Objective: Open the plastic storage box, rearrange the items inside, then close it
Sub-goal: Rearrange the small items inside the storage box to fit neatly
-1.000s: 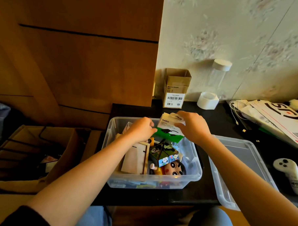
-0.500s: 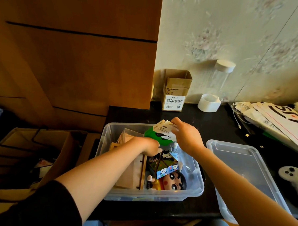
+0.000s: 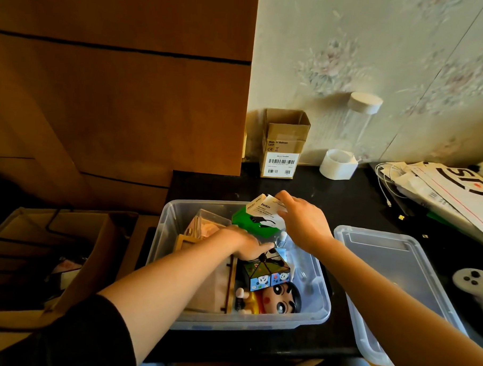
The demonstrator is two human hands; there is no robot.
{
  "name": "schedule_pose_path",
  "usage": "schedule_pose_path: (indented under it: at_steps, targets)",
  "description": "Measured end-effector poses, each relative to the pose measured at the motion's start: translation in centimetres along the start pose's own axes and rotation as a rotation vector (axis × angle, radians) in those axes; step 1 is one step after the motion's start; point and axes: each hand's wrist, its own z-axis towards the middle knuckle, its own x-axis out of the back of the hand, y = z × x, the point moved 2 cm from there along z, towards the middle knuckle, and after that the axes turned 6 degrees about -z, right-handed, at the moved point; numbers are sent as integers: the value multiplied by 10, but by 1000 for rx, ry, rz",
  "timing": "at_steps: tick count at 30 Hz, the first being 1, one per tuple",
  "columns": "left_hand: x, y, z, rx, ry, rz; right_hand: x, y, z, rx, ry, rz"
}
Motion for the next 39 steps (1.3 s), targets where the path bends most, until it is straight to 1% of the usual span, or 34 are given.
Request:
schedule_pose_path:
  at_steps: [3, 5, 8, 12, 14, 19, 29, 34, 36, 39]
  targets:
    - [-3, -2, 3, 29, -18, -3, -1, 1, 0, 15, 1, -22]
    - [-2, 0, 3, -5, -19, -29, -3, 0, -1, 7, 14, -8]
    - [0, 5, 0, -44, -29, -73, -6, 1, -3, -45, 17, 139]
    - [-4, 5, 0, 13, -72, -6, -8, 1, -4, -91, -27, 382]
    - [-7, 6, 0, 31, -87, 5, -6, 1, -4, -97, -45, 417]
    - [-16, 9, -4, -1, -32, -31, -4, -5, -7, -50, -63, 238]
    - [-31, 14, -19, 22, -166, 45, 5, -9, -14, 24, -100, 11]
    - [-34, 16, -23, 10, -160, 45, -2, -18, -18, 75, -182, -71]
    - [-34, 15, -23, 8, -136, 46, -10, -25, -17, 138, -253, -174]
    - [-33, 15, -25, 10, -142, 53, -18, -34, -10, 190, -355, -286]
